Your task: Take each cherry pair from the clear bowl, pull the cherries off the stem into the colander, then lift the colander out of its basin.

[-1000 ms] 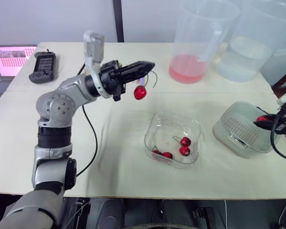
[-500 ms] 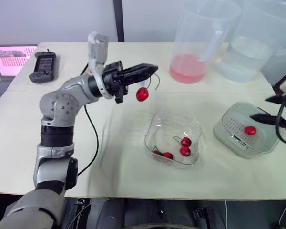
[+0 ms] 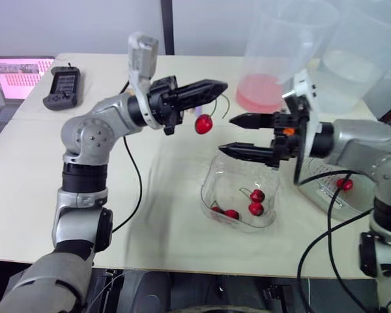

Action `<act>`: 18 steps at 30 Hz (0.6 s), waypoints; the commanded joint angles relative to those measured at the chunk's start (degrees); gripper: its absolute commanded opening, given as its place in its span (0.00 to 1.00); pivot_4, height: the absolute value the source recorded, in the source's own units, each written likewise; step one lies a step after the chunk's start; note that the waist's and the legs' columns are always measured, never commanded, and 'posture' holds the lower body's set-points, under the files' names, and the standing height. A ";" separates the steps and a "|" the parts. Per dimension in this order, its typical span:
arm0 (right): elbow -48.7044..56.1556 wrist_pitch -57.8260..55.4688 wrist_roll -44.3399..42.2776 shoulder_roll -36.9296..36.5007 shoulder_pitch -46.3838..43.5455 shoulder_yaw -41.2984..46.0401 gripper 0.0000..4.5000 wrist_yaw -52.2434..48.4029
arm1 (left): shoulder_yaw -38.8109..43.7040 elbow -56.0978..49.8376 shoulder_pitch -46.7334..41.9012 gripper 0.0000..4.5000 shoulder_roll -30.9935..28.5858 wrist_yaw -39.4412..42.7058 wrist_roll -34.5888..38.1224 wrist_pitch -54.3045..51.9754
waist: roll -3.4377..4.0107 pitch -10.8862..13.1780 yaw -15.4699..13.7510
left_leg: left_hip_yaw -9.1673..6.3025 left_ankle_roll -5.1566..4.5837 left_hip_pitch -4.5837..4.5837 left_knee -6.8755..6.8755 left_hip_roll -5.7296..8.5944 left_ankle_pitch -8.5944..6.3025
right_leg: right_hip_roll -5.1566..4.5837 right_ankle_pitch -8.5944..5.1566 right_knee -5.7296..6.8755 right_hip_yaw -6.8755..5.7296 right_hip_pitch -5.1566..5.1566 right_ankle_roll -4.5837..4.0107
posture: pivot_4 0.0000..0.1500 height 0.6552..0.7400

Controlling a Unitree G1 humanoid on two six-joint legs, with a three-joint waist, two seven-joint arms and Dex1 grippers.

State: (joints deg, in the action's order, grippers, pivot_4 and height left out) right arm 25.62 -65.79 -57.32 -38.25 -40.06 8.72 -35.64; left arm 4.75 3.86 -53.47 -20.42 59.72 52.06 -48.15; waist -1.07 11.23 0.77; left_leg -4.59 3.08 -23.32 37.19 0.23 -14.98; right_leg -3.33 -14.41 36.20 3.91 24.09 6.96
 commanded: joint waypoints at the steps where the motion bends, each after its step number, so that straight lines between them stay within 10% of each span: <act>1: 0.97 1.64 -2.32 3.71 -1.36 1.06 0.99 3.66 | 0.37 -2.47 -1.51 0.00 0.06 0.17 1.50 -0.73 | 0.00 0.00 0.08 | 0.01 0.01 -0.06 0.00 0.00 0.01 | 0.00 0.00 0.04 0.00 0.12 0.00 | 1.00 1.00; 6: 0.54 2.57 -4.07 9.17 -1.78 0.27 0.99 6.90 | 0.36 -2.86 -1.81 0.00 0.90 -0.45 1.65 -1.05 | 0.01 -0.01 0.22 | 0.01 0.01 -0.06 -0.02 0.00 0.02 | 0.02 0.01 0.11 0.00 0.18 -0.02 | 1.00 1.00; 13: 0.79 2.75 -4.36 9.76 -0.78 -1.07 0.36 8.49 | 0.72 -2.90 -1.82 0.00 0.90 -0.54 1.50 -1.24 | 0.02 -0.01 0.30 | 0.01 0.02 -0.05 0.00 0.00 0.03 | 0.03 0.03 0.15 0.00 0.18 -0.05 | 1.00 1.00; 18: 0.81 2.34 -4.86 7.85 0.18 -0.78 0.36 8.07 | 0.88 -3.19 -1.48 0.00 0.78 -0.79 1.59 -1.26 | 0.02 -0.01 0.27 | 0.01 0.02 -0.05 0.01 0.00 0.03 | 0.03 0.03 0.15 0.00 0.18 -0.05 | 1.00 1.00</act>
State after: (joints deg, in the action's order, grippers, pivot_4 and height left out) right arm 25.04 -63.81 -61.40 -29.73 -39.77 7.21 -27.14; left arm 4.74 3.10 -53.90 -19.34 58.94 52.66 -49.71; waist -1.05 11.22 1.04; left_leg -4.58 3.10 -23.38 37.20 0.23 -14.96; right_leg -3.30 -14.38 36.35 3.91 24.27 6.90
